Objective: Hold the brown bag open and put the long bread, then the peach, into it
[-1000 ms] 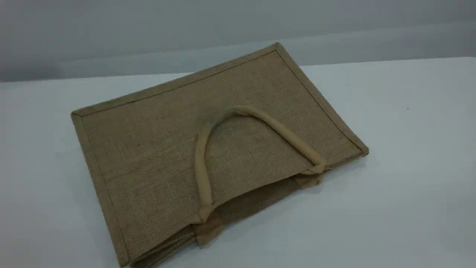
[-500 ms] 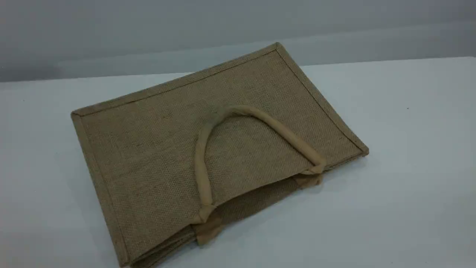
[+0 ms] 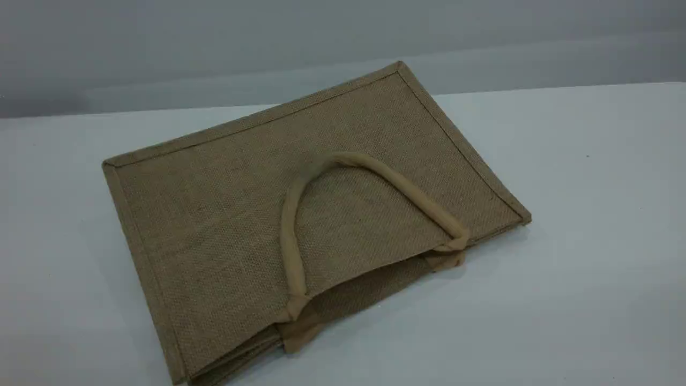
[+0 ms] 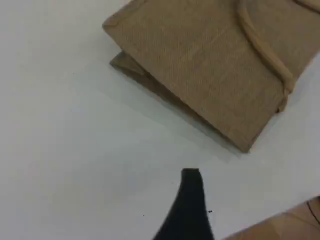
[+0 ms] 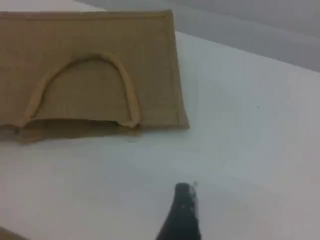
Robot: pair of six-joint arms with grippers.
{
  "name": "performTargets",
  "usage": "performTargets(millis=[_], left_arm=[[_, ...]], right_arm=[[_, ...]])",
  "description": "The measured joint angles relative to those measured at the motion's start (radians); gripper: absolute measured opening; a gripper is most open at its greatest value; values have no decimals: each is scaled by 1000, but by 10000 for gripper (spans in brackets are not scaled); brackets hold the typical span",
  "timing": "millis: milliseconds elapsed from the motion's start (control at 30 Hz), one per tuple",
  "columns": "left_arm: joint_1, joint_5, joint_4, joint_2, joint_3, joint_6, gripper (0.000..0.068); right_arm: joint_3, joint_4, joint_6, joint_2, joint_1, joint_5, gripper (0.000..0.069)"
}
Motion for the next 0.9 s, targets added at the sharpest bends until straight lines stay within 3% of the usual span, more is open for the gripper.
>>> performTargets(millis=[900], left_arm=[[0, -18, -8, 0, 11, -57, 585]], right_arm=[[0, 14, 2, 1, 0, 0, 571]])
